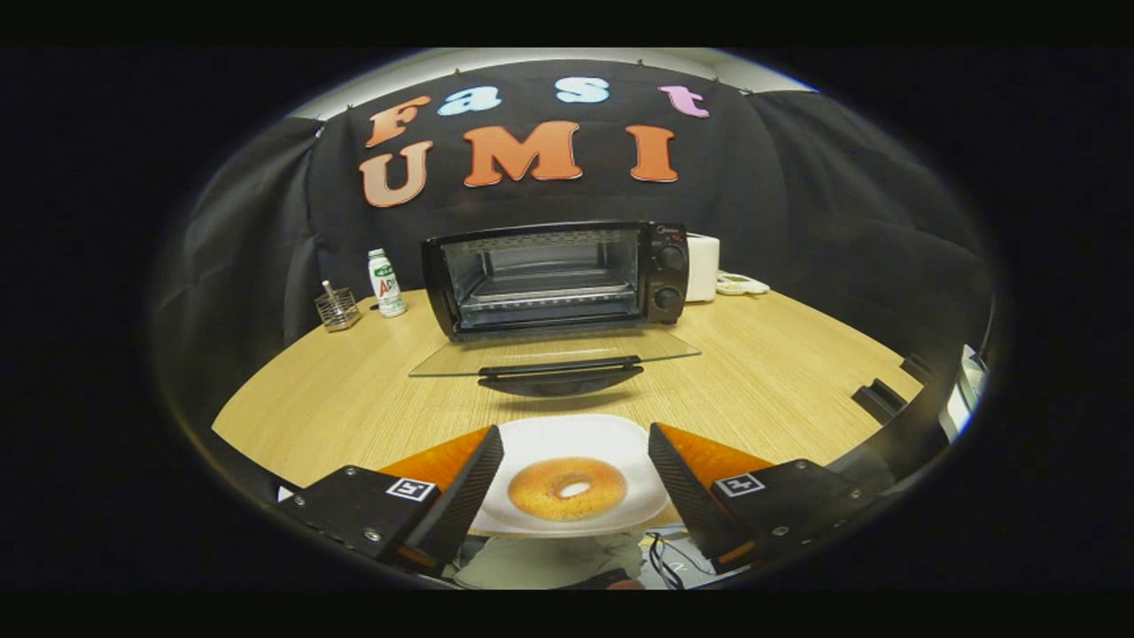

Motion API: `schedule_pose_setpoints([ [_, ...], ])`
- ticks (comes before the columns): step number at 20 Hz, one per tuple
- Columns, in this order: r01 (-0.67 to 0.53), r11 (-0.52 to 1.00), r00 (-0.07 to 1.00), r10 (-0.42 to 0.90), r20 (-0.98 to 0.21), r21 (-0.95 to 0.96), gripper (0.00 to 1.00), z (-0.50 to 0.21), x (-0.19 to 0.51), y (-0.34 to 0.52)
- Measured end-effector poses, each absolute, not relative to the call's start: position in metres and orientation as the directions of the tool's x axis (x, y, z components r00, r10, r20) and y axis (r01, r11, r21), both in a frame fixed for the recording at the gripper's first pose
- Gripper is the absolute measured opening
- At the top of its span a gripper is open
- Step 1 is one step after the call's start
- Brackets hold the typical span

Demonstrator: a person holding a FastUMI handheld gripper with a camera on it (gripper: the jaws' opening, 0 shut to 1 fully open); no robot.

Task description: Open the toaster oven, put the food inside, and close the toaster oven door.

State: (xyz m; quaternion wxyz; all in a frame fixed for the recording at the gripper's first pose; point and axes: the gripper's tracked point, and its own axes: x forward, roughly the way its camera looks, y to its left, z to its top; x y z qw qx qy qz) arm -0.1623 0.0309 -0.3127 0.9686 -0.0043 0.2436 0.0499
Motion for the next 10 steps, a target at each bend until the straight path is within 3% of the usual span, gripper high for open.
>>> schedule_pose_setpoints([
  [10,-0.128,0.992,0.837,0.111,-0.535,0.005,0.99,-0.343,-0.184,0.04],
])
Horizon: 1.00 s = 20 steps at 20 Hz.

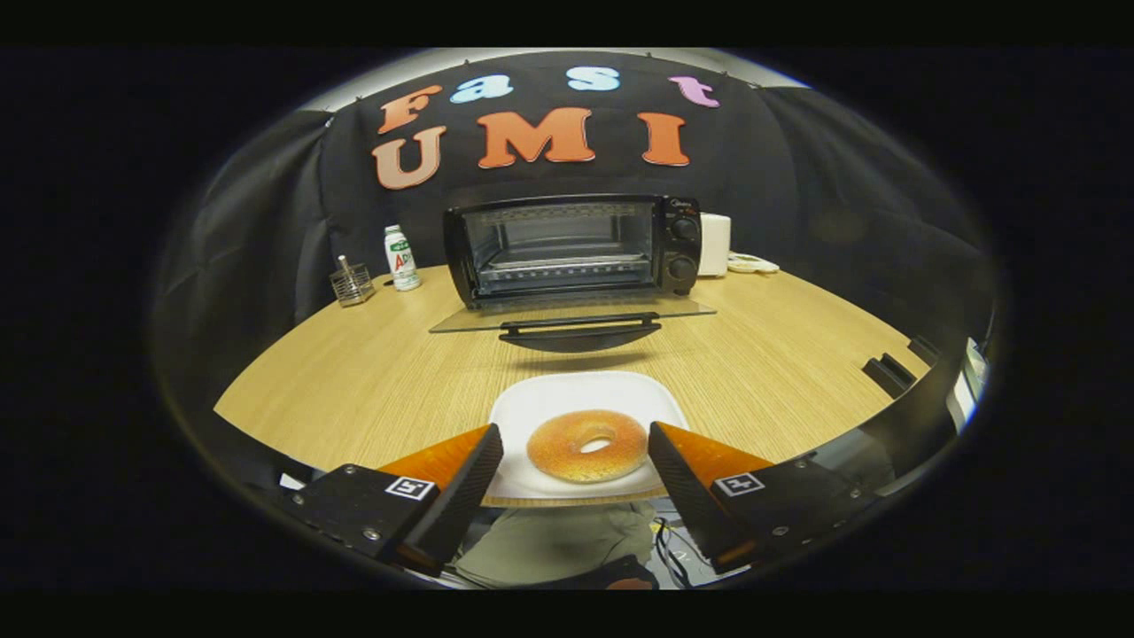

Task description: Open the toaster oven, put the food inside, and close the toaster oven door.

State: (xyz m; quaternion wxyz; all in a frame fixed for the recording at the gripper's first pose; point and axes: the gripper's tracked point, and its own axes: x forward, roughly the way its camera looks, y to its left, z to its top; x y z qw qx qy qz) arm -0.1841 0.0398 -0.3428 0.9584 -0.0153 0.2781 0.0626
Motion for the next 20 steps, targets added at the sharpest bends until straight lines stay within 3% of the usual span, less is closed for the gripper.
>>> schedule_pose_setpoints([
  [9,-0.091,0.995,0.805,0.102,-0.584,0.049,0.98,-0.364,-0.182,0.031],
  [15,-0.077,0.995,0.815,0.1,-0.571,0.064,0.74,-0.35,-0.178,0.028],
  [20,-0.09,0.993,0.841,0.114,-0.528,0.072,0.71,-0.318,-0.16,0.029],
])
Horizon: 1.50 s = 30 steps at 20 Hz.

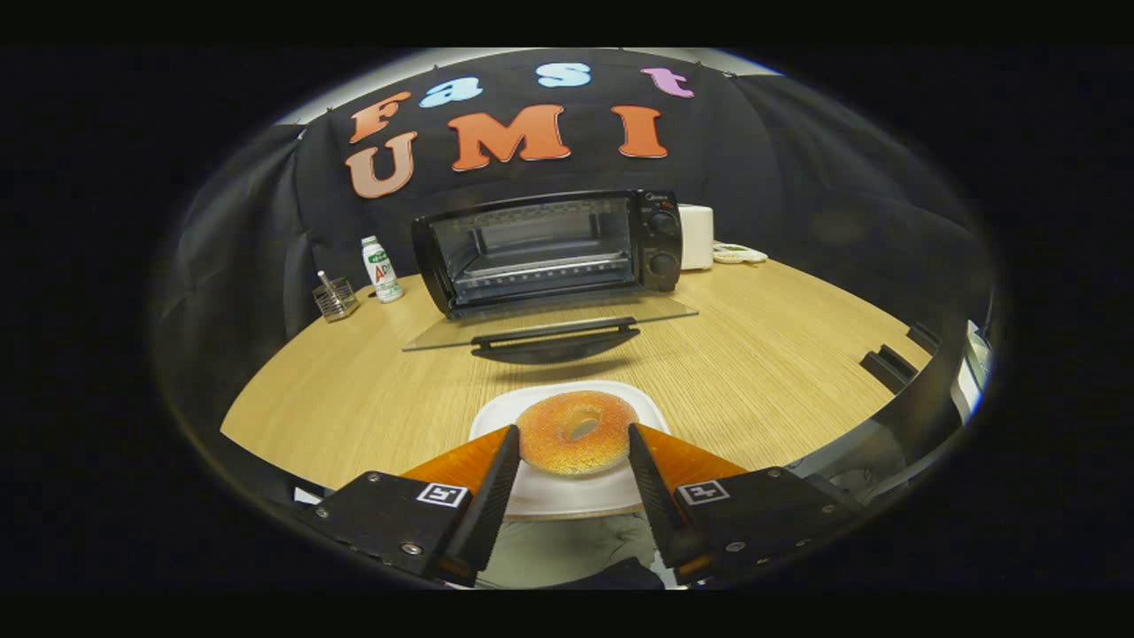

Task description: Open the toaster oven, put the food inside, and close the toaster oven door.

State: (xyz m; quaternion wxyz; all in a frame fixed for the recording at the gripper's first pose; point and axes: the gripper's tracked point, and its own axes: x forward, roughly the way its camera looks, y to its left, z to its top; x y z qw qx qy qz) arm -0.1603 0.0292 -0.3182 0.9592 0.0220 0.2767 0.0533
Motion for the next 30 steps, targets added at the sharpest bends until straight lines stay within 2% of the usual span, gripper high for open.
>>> schedule_pose_setpoints([
  [9,-0.13,0.987,0.885,0.16,-0.437,0.099,0.71,-0.259,-0.101,0.044],
  [16,-0.132,0.984,0.908,0.169,-0.384,0.12,0.71,-0.231,-0.022,0.059],
  [22,-0.128,0.983,0.893,0.173,-0.416,0.134,0.71,-0.246,0.045,0.072],
  [25,-0.115,0.974,0.889,0.189,-0.418,0.196,0.71,-0.25,0.073,0.075],
  [30,-0.115,0.903,0.856,0.301,-0.42,0.414,0.71,-0.257,0.104,0.094],
])
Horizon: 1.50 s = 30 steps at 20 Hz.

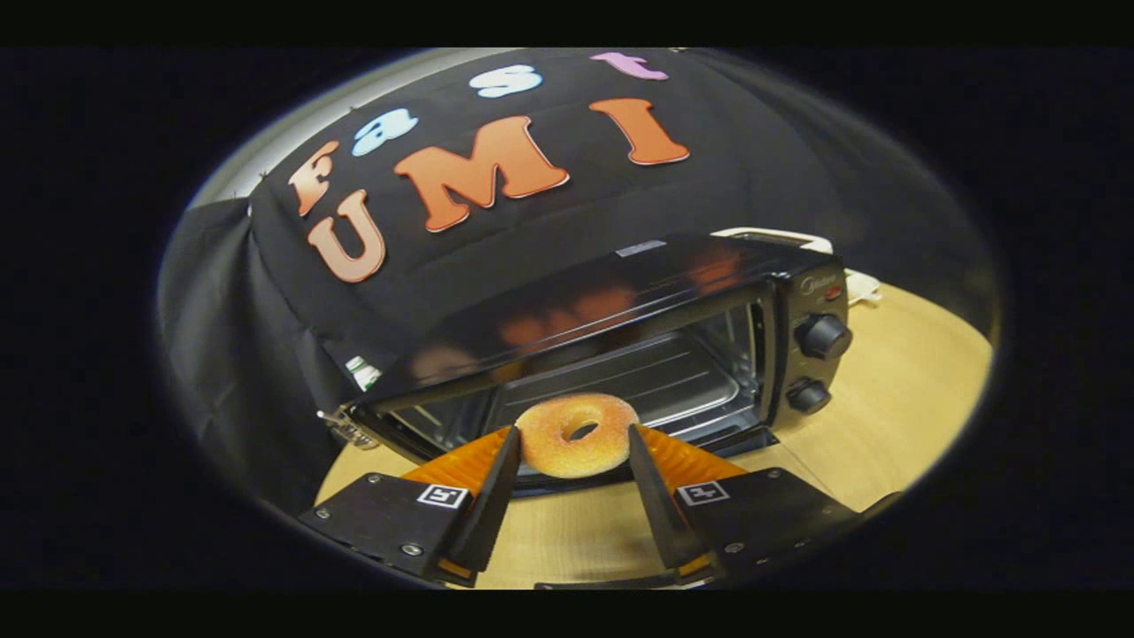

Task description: Open the toaster oven, put the food inside, and close the toaster oven door.

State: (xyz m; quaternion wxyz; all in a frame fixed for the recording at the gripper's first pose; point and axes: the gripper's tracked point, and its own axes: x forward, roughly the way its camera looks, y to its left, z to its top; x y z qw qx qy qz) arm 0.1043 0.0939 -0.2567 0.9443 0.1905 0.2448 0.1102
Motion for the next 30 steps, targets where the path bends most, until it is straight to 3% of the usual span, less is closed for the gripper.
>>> schedule_pose_setpoints([
  [10,-0.037,0.832,0.85,0.318,-0.42,0.554,0.71,-0.276,0.154,0.097],
  [14,-0.056,0.856,0.861,0.302,-0.409,0.515,0.86,-0.271,0.149,0.099],
  [15,-0.054,0.867,0.863,0.29,-0.413,0.496,0.93,-0.27,0.146,0.096],
  [17,-0.066,0.889,0.87,0.274,-0.411,0.454,0.98,-0.265,0.133,0.09],
  [30,-0.138,0.96,0.922,0.214,-0.323,0.242,0.98,-0.222,0.021,0.063],
])
